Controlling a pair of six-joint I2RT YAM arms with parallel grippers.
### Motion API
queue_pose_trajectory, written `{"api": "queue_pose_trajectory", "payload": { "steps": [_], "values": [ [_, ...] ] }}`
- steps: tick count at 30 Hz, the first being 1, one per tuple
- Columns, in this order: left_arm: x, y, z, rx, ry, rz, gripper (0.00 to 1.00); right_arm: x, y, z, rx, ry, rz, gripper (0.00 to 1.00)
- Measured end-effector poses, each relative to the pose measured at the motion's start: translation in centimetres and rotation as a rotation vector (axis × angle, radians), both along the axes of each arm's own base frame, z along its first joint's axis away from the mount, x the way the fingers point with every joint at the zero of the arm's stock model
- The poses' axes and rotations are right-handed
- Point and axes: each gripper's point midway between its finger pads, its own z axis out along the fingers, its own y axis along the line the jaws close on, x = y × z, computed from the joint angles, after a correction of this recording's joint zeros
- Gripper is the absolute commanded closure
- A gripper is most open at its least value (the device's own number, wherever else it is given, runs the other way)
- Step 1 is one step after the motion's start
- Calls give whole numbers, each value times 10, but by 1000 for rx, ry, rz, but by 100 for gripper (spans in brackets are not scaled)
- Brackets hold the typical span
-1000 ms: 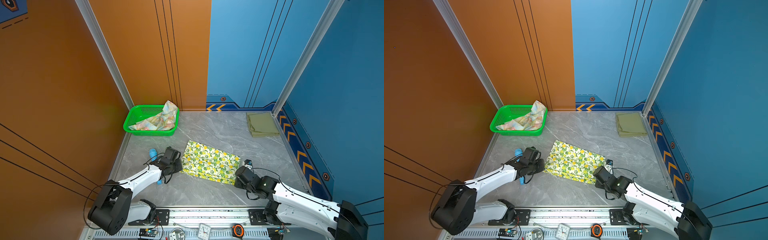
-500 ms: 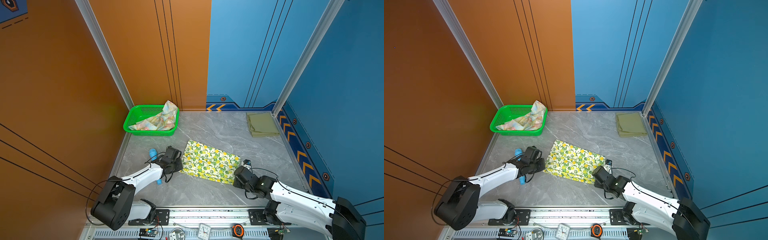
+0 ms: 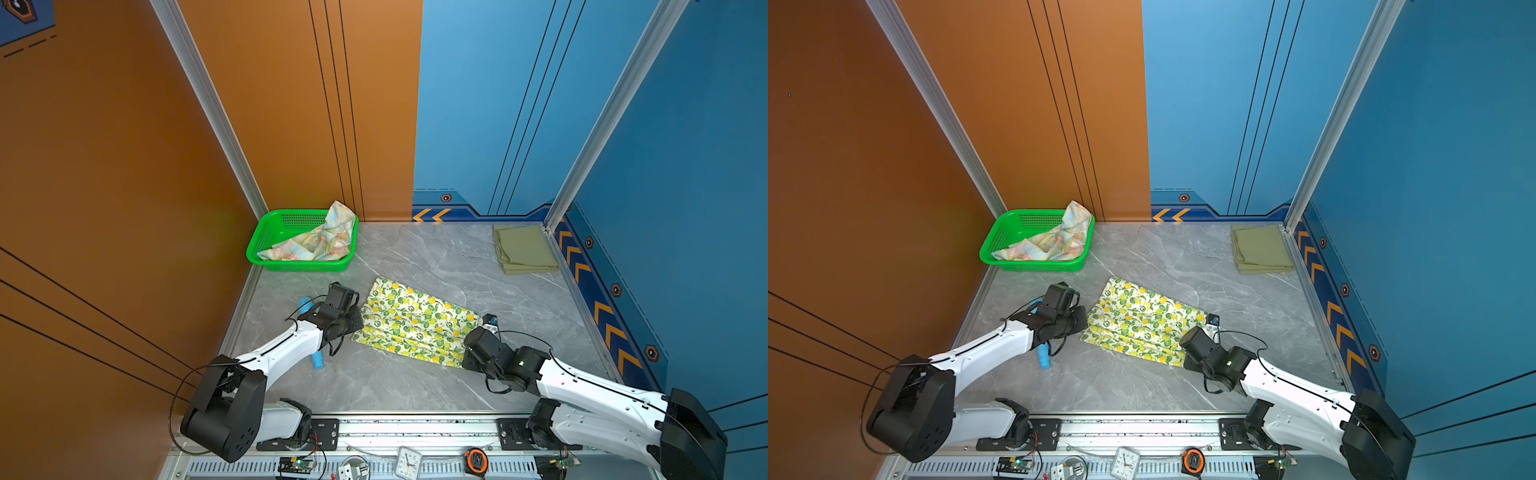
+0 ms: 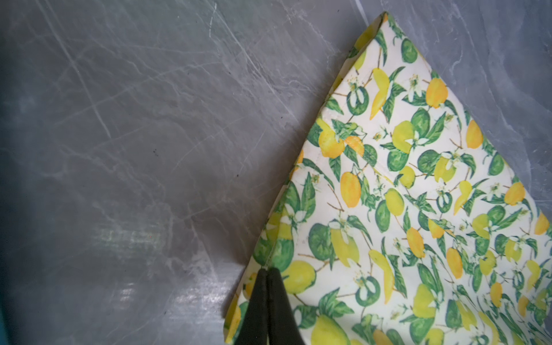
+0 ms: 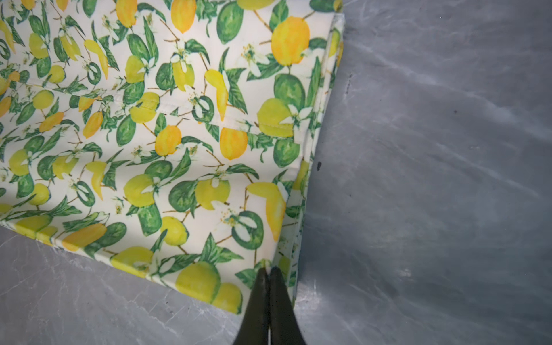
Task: Fold and stack skirts
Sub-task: Smooth out the skirt at the center of the table.
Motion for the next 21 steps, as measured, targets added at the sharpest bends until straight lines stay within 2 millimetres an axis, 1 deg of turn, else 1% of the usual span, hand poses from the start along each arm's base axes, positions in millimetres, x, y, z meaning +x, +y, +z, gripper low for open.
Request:
{"api": "queue_pose_trajectory", "payload": {
  "steps": [1,2,3,4,5,6,8,10,11,13,16,18,19,21],
  "values": [
    [-3,1,-5,5,12,-1,100,-1,0,-3,-5,4,1,99],
    [-7,2,-11,11,28,-2,96,-1,-1,-5,-10,9,2,93],
    [-10,2,-16,17,43,-5,86,-1,0,-7,-14,12,3,87],
    [-13,3,-20,21,54,-6,74,-1,-1,-8,-19,13,5,82],
    [-14,4,-23,27,62,-4,59,-2,-1,-9,-26,16,9,74],
    [-15,4,-24,31,64,-2,47,-2,-3,-10,-38,20,15,67],
    [-15,4,-23,36,58,-1,35,-2,-7,-10,-59,27,19,56],
    [-15,4,-20,41,49,-5,31,2,-12,-5,-76,32,11,45],
    [-14,4,-16,44,40,-7,30,6,-14,1,-78,24,6,41],
    [-12,2,-3,52,13,-13,29,16,-18,18,-72,2,-10,37],
    [2,-4,26,61,-67,-26,28,35,-23,49,-49,-56,-36,36],
    [11,-14,46,61,-118,-46,28,49,-27,67,-33,-94,-55,37],
    [15,-20,53,60,-134,-59,28,54,-27,73,-29,-104,-59,38],
    [23,-39,63,60,-157,-101,28,65,-24,80,-17,-110,-59,40]
  ]
}}
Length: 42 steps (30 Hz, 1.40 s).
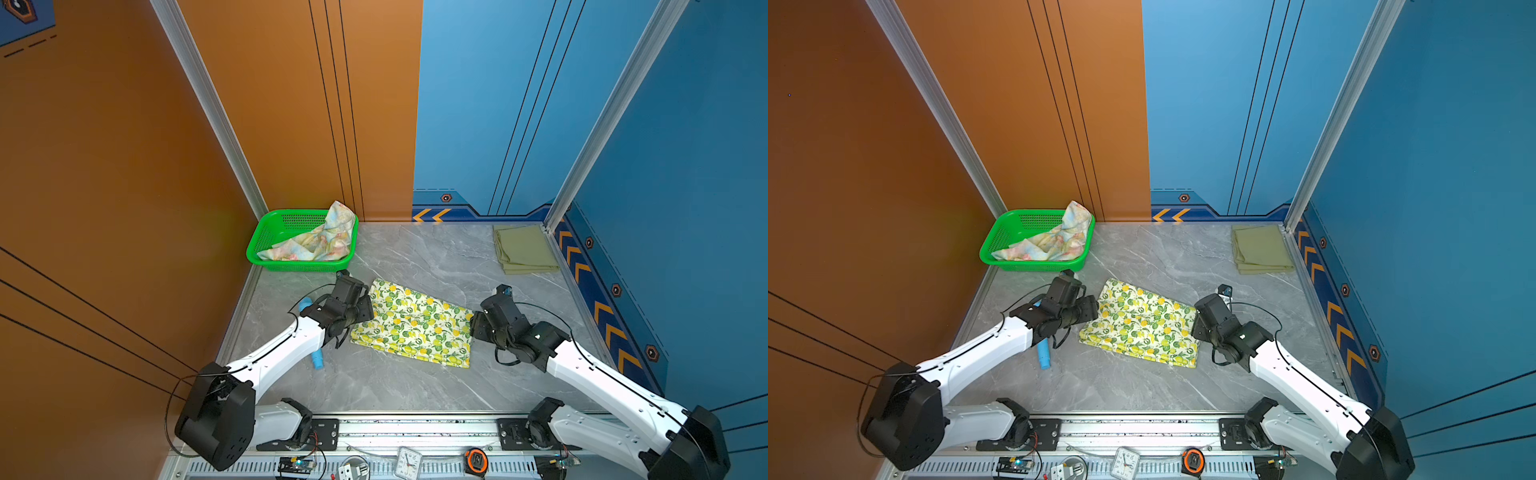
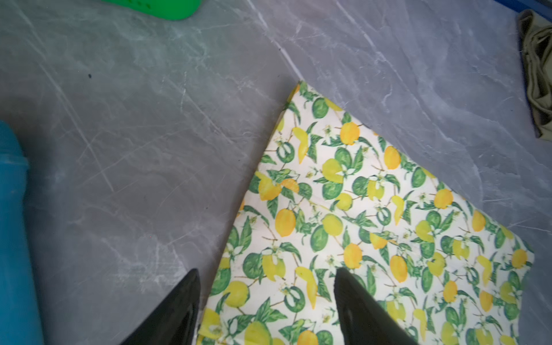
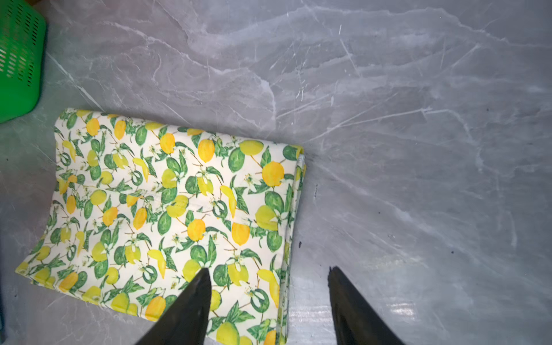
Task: Fold and stack skirts
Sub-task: Smooth out the skirt at the center of the table.
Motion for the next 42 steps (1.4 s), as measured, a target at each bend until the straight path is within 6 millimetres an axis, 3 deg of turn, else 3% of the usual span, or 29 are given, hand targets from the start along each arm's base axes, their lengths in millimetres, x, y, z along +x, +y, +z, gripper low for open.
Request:
{"api": "queue_pose_trajectory", "payload": {
  "steps": [11,19,25,34,42],
  "values": [
    [46,-98,-21,-31,62,-137,29,67,55,-15,115,31,29,50],
    [78,-150,-44,-199,95,-120,30,89,60,-24,257,-46,-91,57],
    [88,-180,-51,-298,100,-108,31,99,59,-37,329,-78,-176,60],
    [103,-205,-53,-436,84,-83,32,114,64,-55,432,-125,-256,64],
    [109,-197,-70,-499,75,-60,33,110,61,-96,442,-109,-284,66]
  ]
}}
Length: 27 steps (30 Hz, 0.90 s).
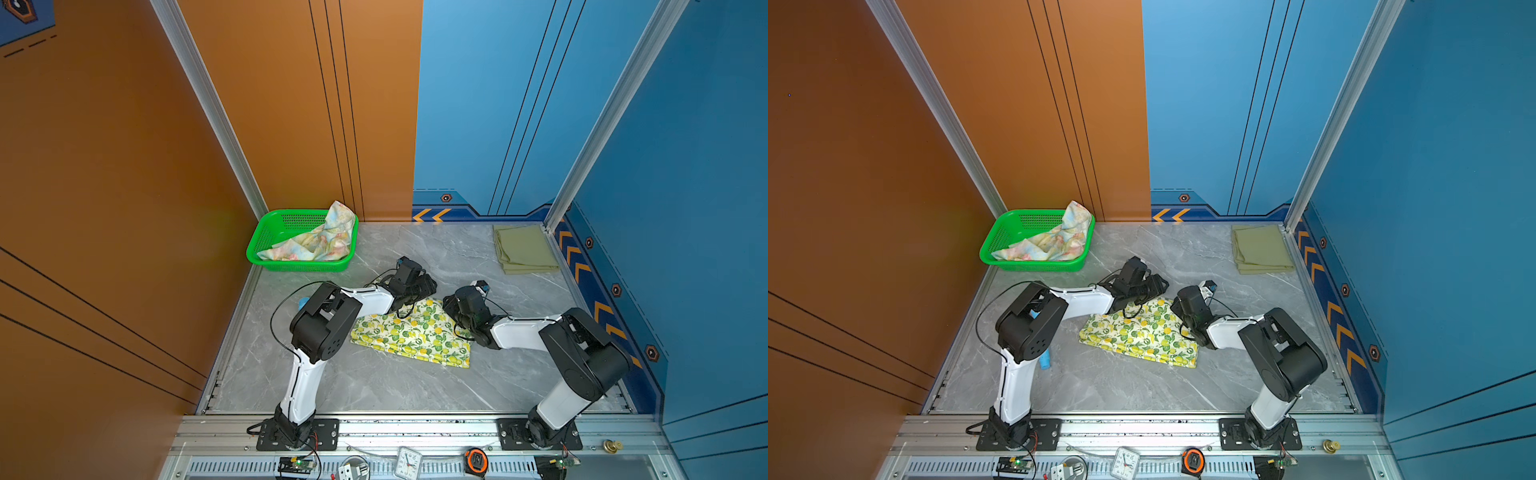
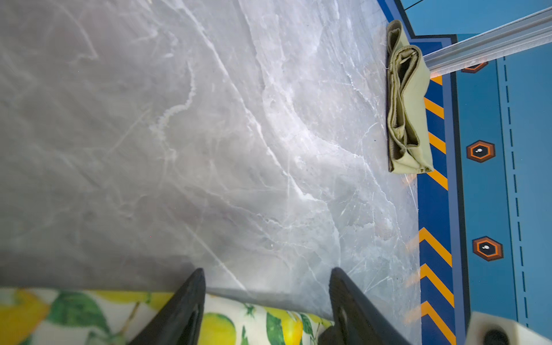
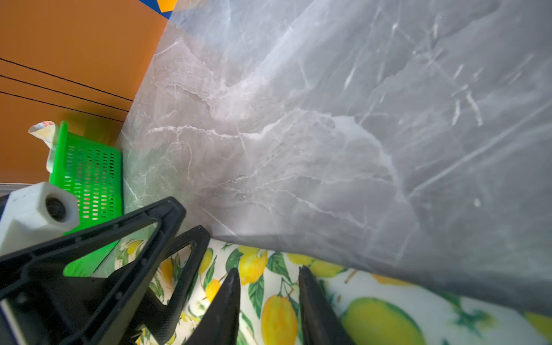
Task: Fold and stack skirts
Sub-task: Smooth out the skirt at the center of the table.
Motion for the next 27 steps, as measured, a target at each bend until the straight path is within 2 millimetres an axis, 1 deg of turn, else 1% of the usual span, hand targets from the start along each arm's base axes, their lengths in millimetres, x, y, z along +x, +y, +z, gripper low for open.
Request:
{"api": "queue_pose_trajectory", "payload": {
  "steps": [1,9,13,17,21,24,27],
  "values": [
    [1,1,0,-9,-8,1,33,-1,-1,-4,3,-5,-1,66],
    [6,10,0,-59,-50,1,34,6,0,-6,36,-79,-16,67],
    [9,14,0,-77,-56,-2,34,7,-5,-6,42,-91,-27,66],
    [13,19,0,-83,-61,-4,34,10,-19,-6,39,-100,-52,65],
    [20,25,-1,-85,-78,-3,35,11,-43,-8,30,-98,-88,64],
    [21,26,0,-85,-83,-9,35,11,-63,-7,21,-96,-118,64],
    [21,26,0,-85,-85,-20,35,10,-79,-6,-4,-86,-133,62]
  ]
}}
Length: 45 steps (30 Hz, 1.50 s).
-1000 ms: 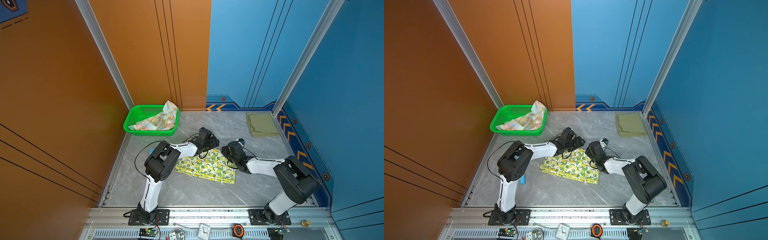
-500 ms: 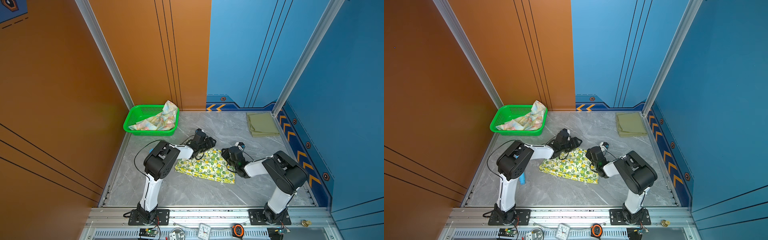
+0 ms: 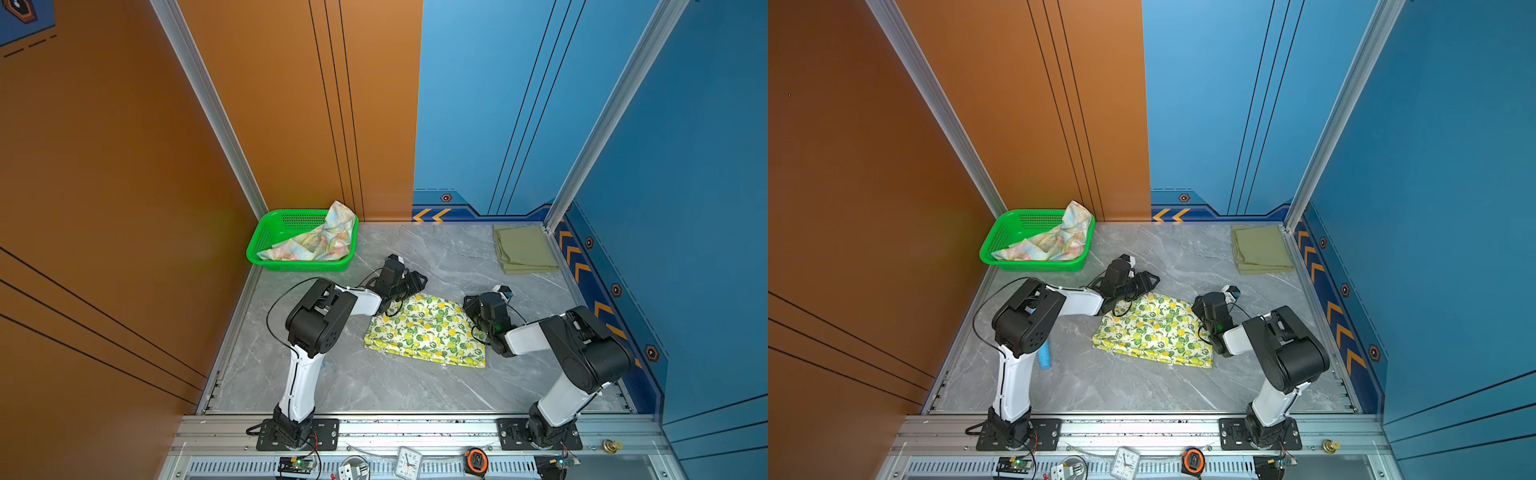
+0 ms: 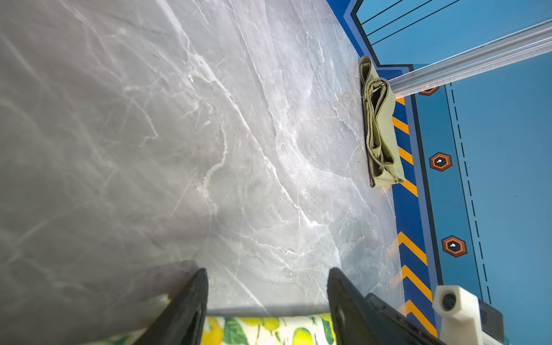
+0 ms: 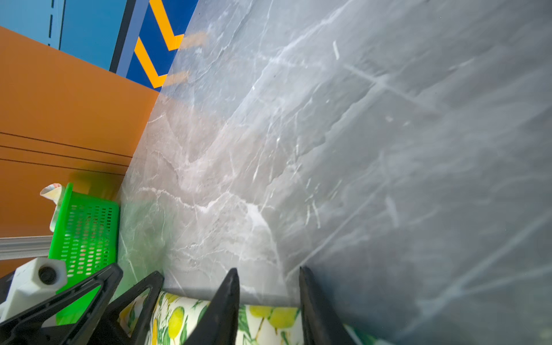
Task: Fold and stack skirts
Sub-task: Smooth out the skirt at the center of the table.
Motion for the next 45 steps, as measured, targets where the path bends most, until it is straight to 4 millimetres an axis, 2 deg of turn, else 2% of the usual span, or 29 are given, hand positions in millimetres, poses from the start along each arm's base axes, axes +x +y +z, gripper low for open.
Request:
{"api": "queue_pose_trajectory", "payload": {
  "steps": [6,14,16,19,25,28,36,45],
  "values": [
    [1,-3,2,12,4,-21,35,2,-9,12,-71,36,59,57],
    [1,-1,6,83,6,-65,33,14,-1,83,-186,-37,165,55],
    [-2,0,15,102,-7,-81,33,13,5,97,-214,-46,195,55],
    [-7,0,35,125,-44,-103,33,7,17,106,-256,-37,245,55],
    [-19,1,76,182,-128,-127,32,-11,36,100,-322,48,337,53],
    [-29,8,79,228,-135,-131,32,-22,40,93,-350,94,368,53],
    [-42,36,38,358,-52,-131,32,-39,47,72,-393,176,424,52],
    [-35,55,-2,446,3,-100,32,-45,41,14,-451,340,444,53]
  ]
}}
